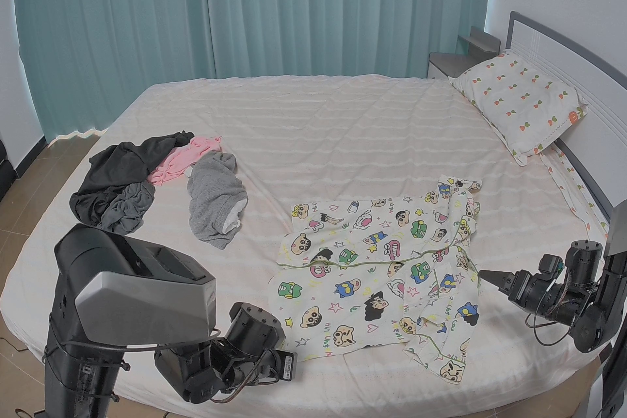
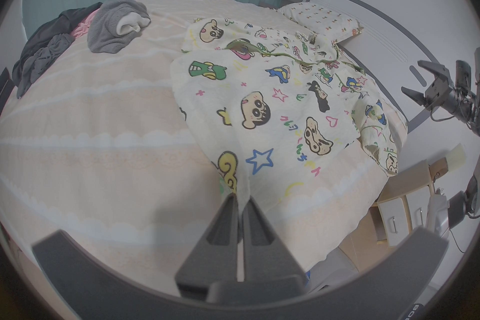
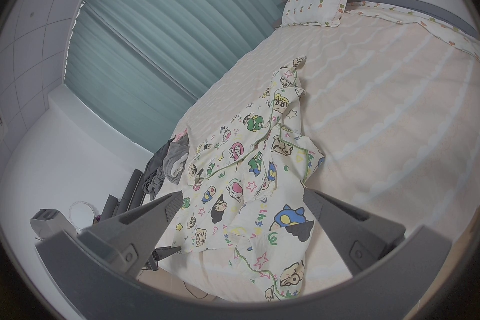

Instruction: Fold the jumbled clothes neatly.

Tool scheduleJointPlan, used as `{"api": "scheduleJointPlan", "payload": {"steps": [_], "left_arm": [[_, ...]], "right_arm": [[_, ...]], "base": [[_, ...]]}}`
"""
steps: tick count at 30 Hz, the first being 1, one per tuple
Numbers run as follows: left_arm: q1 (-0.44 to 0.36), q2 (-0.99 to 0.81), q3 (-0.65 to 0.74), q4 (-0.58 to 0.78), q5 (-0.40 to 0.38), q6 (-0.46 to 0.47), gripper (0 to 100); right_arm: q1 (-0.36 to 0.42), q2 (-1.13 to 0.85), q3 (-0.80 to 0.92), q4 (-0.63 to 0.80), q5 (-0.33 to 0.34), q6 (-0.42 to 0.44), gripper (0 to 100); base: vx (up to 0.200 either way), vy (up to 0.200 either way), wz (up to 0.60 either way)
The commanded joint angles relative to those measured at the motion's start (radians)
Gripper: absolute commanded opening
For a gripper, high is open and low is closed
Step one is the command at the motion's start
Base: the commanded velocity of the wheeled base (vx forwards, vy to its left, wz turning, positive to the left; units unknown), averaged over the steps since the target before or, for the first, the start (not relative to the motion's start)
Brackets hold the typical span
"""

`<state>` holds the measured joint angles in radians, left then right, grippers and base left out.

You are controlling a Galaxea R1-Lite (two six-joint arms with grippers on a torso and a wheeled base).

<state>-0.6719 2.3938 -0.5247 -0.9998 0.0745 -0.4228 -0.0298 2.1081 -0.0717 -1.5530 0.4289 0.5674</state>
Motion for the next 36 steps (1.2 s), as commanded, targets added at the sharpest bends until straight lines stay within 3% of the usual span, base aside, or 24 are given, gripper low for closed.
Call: {"api": "scheduleJointPlan", "payload": {"steps": [1,8,17,27,35,36], "left_arm": [[0.034,-0.056,0.051,0.000,0.001,-0.001,0],[0.058,-0.108,0.138,-0.003,-0.001,0.001,0],[0.167,-0.130,0.218,-0.010,-0.007,0.007,0],[0.287,-0.101,0.293,-0.143,-0.013,0.038,0],[0.285,-0.099,0.181,-0.209,-0.062,-0.011,0],[0.285,-0.099,0.181,-0.209,-0.062,-0.011,100]], "right_arm": [[0.001,0.003,0.001,-0.012,0.001,0.000,100],[-0.001,0.003,0.001,-0.012,0.001,0.000,100],[-0.001,0.004,0.003,-0.012,0.001,0.000,100],[-0.002,0.009,0.001,-0.012,0.002,0.000,100],[-0.002,0.009,0.001,-0.012,0.001,0.000,100],[-0.002,0.009,0.001,-0.012,0.001,0.000,100]], "base": [[0.000,0.000,0.00],[0.000,0.000,0.00],[0.000,0.000,0.00],[0.000,0.000,0.00],[0.000,0.000,0.00],[0.000,0.000,0.00]]}}
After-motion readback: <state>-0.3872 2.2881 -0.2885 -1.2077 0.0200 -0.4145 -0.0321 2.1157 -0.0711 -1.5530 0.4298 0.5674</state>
